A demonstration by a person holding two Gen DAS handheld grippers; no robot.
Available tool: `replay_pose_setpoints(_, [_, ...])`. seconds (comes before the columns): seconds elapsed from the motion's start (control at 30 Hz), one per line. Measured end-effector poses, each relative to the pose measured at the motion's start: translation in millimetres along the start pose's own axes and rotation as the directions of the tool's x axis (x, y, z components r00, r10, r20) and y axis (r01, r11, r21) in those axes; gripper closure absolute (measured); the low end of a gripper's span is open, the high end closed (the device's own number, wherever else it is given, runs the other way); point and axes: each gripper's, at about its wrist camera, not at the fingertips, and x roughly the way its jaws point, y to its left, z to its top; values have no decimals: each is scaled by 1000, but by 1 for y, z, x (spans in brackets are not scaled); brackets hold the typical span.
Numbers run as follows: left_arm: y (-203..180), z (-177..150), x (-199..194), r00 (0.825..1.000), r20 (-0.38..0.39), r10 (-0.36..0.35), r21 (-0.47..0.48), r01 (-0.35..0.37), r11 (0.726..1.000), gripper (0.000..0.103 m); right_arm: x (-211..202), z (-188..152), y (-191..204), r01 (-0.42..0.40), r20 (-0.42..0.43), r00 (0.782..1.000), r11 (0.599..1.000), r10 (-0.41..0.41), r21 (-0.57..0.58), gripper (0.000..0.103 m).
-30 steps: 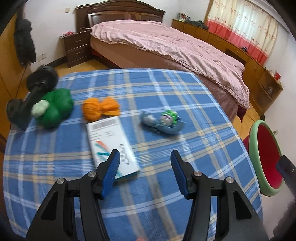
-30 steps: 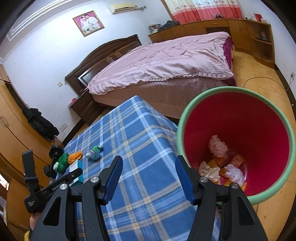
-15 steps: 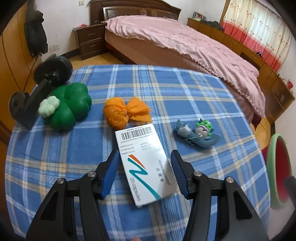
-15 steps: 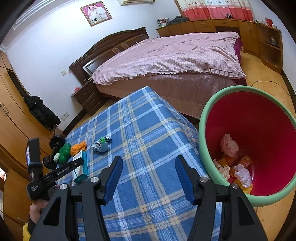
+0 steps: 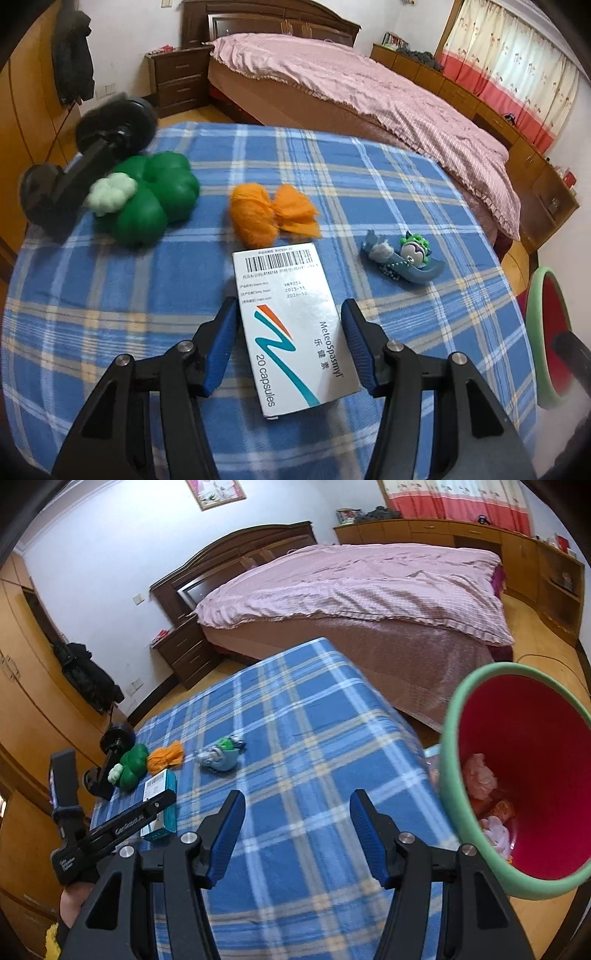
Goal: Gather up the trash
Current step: 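Grasp white-and-teal medicine box with left tool, then grasp small blue toy figure with right tool while left tool holds box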
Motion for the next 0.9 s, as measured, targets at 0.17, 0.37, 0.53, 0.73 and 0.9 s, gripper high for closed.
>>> replay_pose_setpoints(0.17, [25, 1, -22, 997, 65, 42, -21, -41, 999, 46, 23, 4, 21, -25, 7, 1000, 1000, 25, -18, 41])
replay_pose_setpoints(0.37, [52, -1, -30, 993, 102, 63, -82, -55, 995, 46, 69, 10, 41, -65, -35, 997, 998, 64, -22, 42])
replay_pose_setpoints(0.53, [64, -2, -31, 993, 108, 48, -111, -36, 993, 46, 100, 11, 58, -97, -60, 994, 992, 92, -84, 58])
replay_pose_setpoints(0.73, [68, -2, -31, 994, 109, 28, -115, -16, 993, 46, 121, 15, 63, -145, -44, 989, 985, 142, -90, 61])
replay_pose_setpoints(0.9, [69, -2, -31, 994, 109, 23, -117, -10, 993, 46, 125, 16, 68, -169, -27, 986, 980, 167, -100, 75])
